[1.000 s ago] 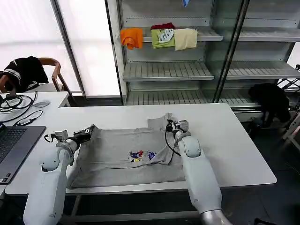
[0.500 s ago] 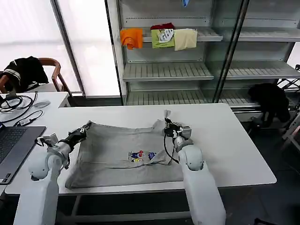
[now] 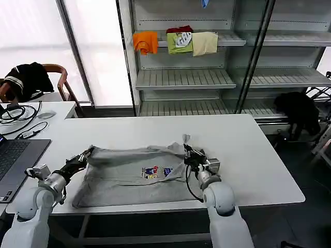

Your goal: Fold and organize the clothes.

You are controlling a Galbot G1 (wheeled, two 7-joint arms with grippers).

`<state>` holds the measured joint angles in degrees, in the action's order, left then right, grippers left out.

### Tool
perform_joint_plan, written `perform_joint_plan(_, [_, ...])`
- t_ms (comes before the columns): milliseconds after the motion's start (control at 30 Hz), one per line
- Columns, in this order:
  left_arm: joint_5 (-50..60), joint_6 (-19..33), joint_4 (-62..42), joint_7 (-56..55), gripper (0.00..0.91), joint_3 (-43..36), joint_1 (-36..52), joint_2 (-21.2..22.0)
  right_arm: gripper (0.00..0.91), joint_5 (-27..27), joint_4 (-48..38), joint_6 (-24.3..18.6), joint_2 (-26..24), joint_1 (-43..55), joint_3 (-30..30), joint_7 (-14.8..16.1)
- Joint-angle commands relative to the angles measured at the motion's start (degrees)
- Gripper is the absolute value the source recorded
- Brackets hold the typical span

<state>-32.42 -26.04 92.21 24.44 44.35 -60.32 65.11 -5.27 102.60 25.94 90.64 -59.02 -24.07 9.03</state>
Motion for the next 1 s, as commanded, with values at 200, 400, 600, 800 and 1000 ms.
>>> perform_joint_plan(200, [-1.3,0.7,3.5,1.4,0.000,2.6,-7.7,-0.9,0.000,-0.4,8.6,0.6,-1.8,-10.0,-2.0,0.6])
perform_joint_plan(400, [-0.6,0.8,4.7,2.2,0.000,3.2,-9.2,-0.4,0.000,0.2,10.3,0.8,-2.5,-12.0,-3.1,1.3])
perform_joint_plan(600, [0.7,0.8,5.2,2.7,0.000,3.3,-9.9,-0.1,0.000,2.8,9.8,1.0,-2.8,-13.0,-4.1,1.3])
perform_joint_plan(800, [2.9,0.8,5.7,3.4,0.000,3.3,-10.7,0.1,0.000,4.5,9.5,0.9,-2.6,-13.6,-4.1,1.1])
perform_joint_plan(1000, [4.3,0.6,6.9,3.6,0.010,3.8,-11.7,0.3,0.020,6.1,9.5,1.9,-2.4,-13.6,-4.0,-0.2])
